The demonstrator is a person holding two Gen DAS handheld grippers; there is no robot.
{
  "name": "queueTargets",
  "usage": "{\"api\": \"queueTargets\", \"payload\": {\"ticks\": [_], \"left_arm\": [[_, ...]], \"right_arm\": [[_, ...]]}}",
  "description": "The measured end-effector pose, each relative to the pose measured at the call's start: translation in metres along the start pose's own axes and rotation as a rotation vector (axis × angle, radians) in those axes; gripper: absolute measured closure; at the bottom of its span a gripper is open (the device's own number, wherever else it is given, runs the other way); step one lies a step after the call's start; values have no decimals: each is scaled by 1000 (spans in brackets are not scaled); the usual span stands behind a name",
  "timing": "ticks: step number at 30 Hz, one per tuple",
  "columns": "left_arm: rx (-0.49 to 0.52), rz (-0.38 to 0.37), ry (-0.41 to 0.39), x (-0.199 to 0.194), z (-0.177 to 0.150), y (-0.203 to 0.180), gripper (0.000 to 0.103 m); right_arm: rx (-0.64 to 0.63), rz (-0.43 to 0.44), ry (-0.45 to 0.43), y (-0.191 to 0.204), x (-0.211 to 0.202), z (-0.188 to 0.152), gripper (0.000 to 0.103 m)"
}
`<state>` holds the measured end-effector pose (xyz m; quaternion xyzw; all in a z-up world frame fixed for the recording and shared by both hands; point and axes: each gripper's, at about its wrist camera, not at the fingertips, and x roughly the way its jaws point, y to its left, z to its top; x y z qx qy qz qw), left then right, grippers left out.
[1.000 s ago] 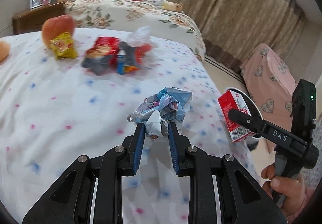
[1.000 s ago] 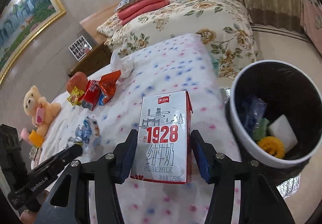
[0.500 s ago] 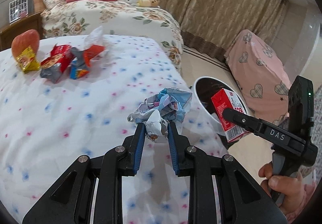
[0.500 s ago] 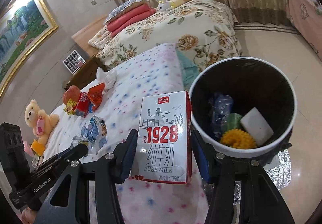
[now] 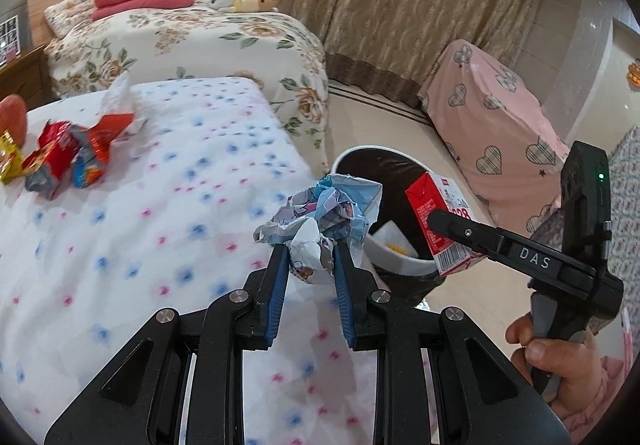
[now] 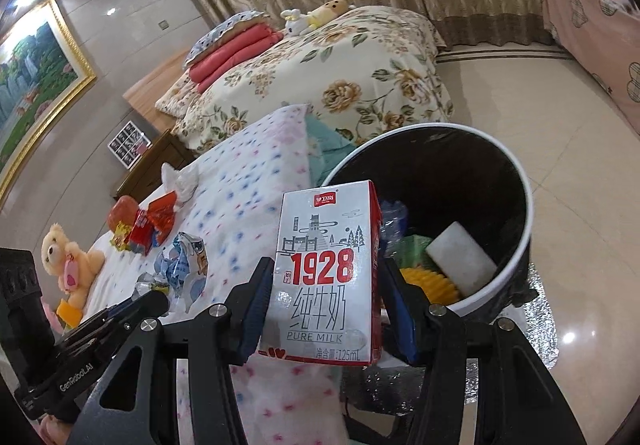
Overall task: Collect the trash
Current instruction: 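Carry the wrapper and milk carton over the bin and release both into it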
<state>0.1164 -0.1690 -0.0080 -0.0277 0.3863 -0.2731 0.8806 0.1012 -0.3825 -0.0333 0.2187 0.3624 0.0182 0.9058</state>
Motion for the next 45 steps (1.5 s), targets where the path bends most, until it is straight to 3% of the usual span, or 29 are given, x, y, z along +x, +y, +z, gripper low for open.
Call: {"api": "queueTargets", "payload": {"ticks": [24,45], "left_arm": [[92,-30,43,50,26,-50,81],[131,-20,73,77,38,-71,81]], "right_arm": [[69,-32,-14,-51,3,23,49],[77,-47,3,-69,17,40,49]]}}
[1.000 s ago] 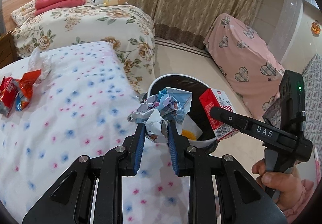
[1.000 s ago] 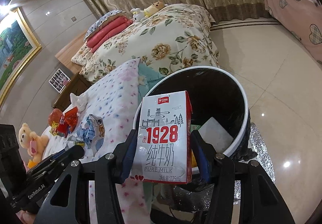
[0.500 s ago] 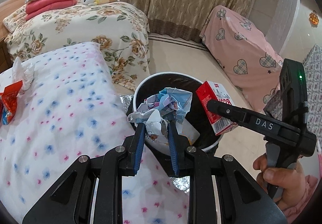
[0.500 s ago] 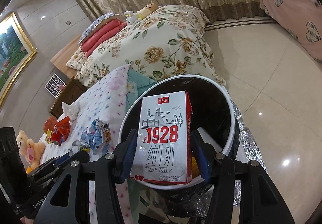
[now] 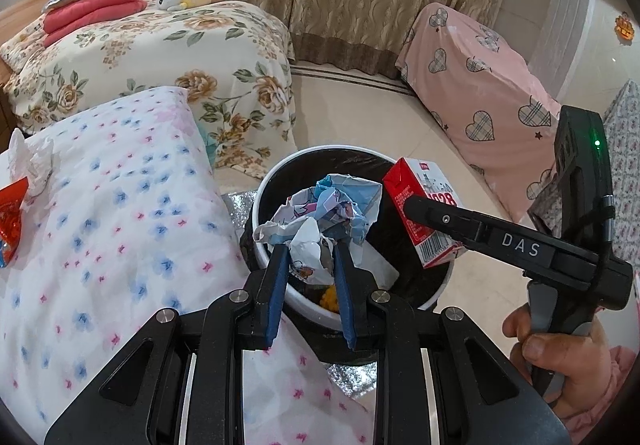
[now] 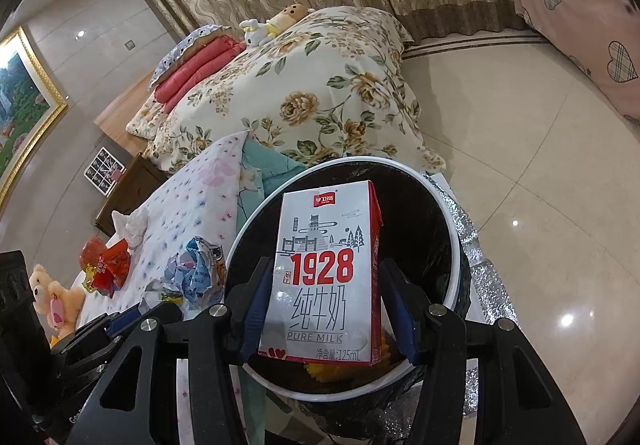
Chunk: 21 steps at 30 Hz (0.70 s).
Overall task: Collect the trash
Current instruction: 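Carry the wrapper and milk carton over the bin and release both into it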
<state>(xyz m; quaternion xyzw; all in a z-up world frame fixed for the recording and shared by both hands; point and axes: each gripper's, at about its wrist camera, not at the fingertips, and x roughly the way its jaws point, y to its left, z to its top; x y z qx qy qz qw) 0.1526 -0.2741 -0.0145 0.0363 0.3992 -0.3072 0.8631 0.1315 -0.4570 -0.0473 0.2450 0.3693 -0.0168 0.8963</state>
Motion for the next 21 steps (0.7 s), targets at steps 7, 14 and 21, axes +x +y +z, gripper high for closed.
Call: {"api": "queueTargets", "payload": {"ticks": [7,14,21], "left_arm": [[4,6,9,6,3,-3,81],[5,4,17,12,7,-5,81],[-12,6,26,10,5,-2,65]], "right_arm": [[4,-4,5,-3,5,2,49],[9,-12,7,-5,9,5,49],[33,-23,11,-9,10,5,45]]}}
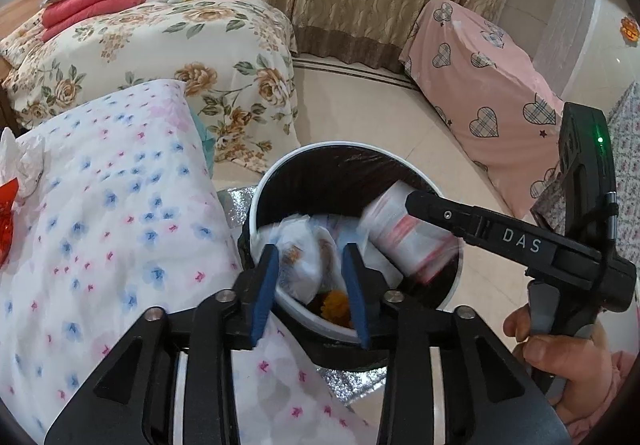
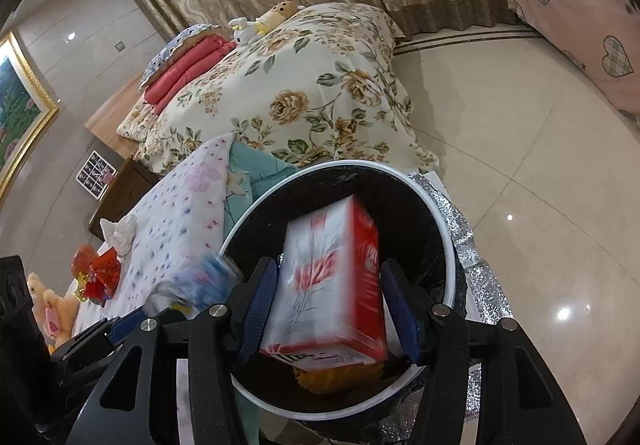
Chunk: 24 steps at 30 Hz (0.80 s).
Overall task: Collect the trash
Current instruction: 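Carry the wrapper and milk carton over the bin and release both into it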
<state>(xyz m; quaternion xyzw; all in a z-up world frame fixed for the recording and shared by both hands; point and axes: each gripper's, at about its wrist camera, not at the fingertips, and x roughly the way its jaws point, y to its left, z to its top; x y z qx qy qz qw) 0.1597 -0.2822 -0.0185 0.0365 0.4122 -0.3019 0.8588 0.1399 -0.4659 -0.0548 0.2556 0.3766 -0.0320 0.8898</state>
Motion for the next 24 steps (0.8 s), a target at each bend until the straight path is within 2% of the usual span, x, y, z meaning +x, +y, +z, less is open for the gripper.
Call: {"api": "queueTargets", "payload": {"ticks": [1,5,9,11,24], "left_arm": [[-3,1,-3,-1,-1,1,61],[-23,2,-8,-8,-5,7,59],[-65,15,-13,-19,-15,21,55],[-89,30,-24,-26,-20,30,52],[-232,113,-65,-67,-60,97,51]], "right_arm": [[5,2,0,-1,-1,-1,45],[14,11,-8,2,-6,-3,37],[15,31,-12,11,-10,-7,33],[12,44,-13,17,-12,-9,26],[-66,141,10,79,-9,-35,24]]}}
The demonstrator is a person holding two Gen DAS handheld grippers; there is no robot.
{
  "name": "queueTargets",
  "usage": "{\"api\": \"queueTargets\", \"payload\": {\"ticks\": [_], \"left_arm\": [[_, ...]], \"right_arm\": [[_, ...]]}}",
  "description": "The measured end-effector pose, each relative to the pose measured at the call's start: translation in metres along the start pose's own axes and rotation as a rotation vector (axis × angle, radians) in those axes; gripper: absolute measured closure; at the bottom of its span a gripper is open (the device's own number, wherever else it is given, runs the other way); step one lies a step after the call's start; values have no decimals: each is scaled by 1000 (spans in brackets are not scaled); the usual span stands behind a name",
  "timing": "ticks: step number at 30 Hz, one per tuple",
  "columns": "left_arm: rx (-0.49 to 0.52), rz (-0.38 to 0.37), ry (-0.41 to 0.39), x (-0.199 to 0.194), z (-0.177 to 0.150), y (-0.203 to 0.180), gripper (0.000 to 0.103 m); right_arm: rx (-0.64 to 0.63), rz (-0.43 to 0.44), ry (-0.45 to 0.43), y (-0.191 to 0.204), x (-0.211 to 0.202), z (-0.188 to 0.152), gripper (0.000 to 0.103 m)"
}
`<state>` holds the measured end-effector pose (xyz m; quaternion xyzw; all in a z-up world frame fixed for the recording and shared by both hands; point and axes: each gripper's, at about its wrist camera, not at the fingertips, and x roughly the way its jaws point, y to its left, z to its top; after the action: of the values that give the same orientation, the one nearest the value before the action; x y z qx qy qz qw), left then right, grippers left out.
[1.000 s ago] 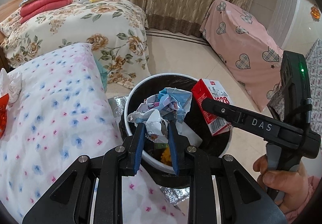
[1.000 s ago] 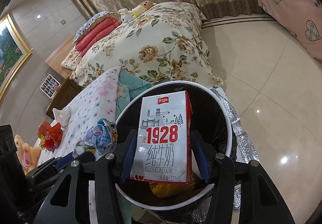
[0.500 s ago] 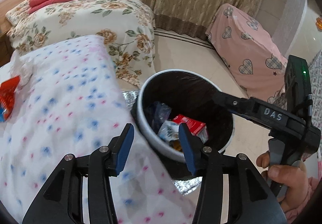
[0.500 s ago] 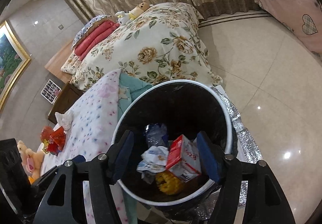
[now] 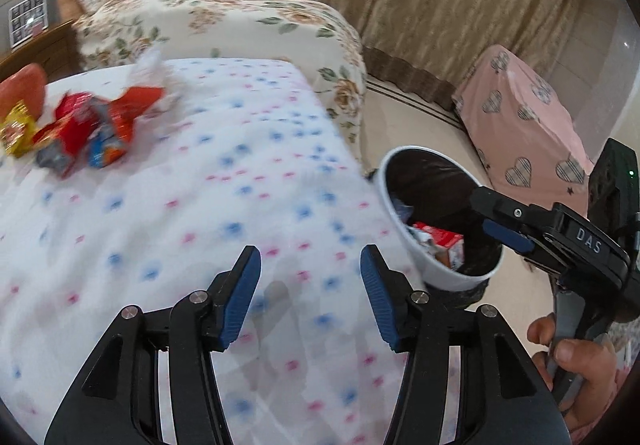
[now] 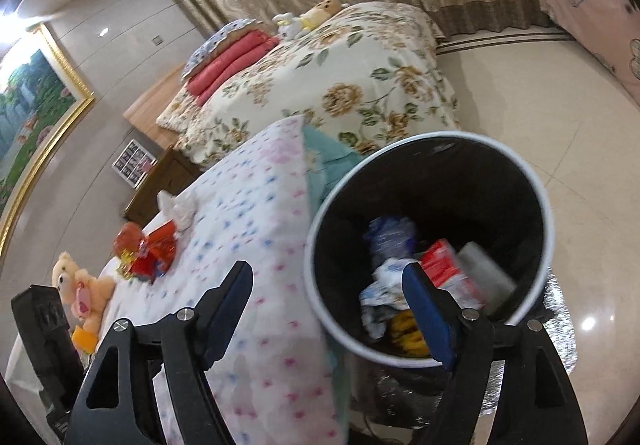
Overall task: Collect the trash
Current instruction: 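Carry the wrapper and milk carton over the bin and release both into it, then grasp the yellow snack bag with the left gripper while the right grasps the orange snack bag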
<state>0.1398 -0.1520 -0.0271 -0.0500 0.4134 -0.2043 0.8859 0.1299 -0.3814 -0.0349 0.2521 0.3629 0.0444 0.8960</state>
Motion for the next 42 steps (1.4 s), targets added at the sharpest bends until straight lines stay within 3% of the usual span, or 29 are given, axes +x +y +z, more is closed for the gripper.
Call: {"api": "queueTargets", "payload": {"ticks": [22,42], "left_arm": [[-211,153,-60,-46,-25,132,51],[-285,241,-90,-56,-10,199,51]], "right_arm": [[-189,111,94,108,50,-38,24],[-242,144,139,163,99,-37,26]]}}
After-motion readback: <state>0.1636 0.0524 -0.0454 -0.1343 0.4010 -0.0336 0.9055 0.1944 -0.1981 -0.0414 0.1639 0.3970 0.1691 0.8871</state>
